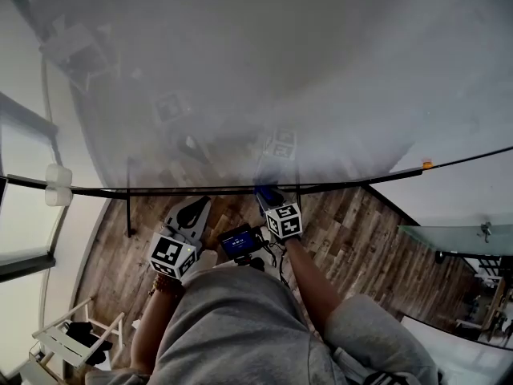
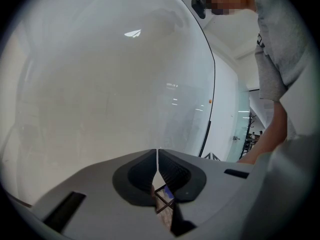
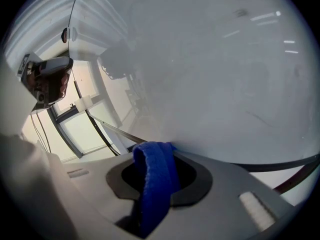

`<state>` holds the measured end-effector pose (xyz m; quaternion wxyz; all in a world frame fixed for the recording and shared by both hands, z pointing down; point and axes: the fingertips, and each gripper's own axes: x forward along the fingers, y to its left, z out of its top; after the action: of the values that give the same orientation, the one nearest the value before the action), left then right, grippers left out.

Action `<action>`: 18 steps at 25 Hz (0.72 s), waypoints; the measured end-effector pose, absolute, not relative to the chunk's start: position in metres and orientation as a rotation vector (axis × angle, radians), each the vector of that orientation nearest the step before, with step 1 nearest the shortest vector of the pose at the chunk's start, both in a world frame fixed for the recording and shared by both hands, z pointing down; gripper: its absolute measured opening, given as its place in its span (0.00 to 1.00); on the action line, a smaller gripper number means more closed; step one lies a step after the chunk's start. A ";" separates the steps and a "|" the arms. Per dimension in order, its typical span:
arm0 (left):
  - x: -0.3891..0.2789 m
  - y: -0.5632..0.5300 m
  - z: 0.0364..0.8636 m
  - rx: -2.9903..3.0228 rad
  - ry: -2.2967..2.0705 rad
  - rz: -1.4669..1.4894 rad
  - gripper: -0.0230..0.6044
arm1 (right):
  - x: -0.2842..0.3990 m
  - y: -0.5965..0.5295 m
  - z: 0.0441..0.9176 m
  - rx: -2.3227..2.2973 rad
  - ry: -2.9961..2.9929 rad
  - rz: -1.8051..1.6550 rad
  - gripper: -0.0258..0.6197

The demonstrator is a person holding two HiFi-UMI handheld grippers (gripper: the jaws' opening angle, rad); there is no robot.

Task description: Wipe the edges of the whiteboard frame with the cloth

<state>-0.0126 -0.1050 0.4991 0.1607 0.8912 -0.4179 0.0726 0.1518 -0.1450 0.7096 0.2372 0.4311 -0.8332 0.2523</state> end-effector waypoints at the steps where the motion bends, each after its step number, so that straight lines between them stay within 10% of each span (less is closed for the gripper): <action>1: -0.015 -0.105 0.499 2.548 -1.187 0.203 0.07 | 0.151 -0.145 0.710 1.197 -2.274 0.702 0.20; 18: -0.070 -0.100 0.511 2.575 -1.061 0.168 0.07 | 0.147 -0.147 0.711 1.457 -2.050 0.778 0.20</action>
<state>-0.0696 -0.0995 0.5111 0.1750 0.9086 -0.3746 0.0592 0.1470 -0.1471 0.7115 0.2518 0.5356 -0.7537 0.2859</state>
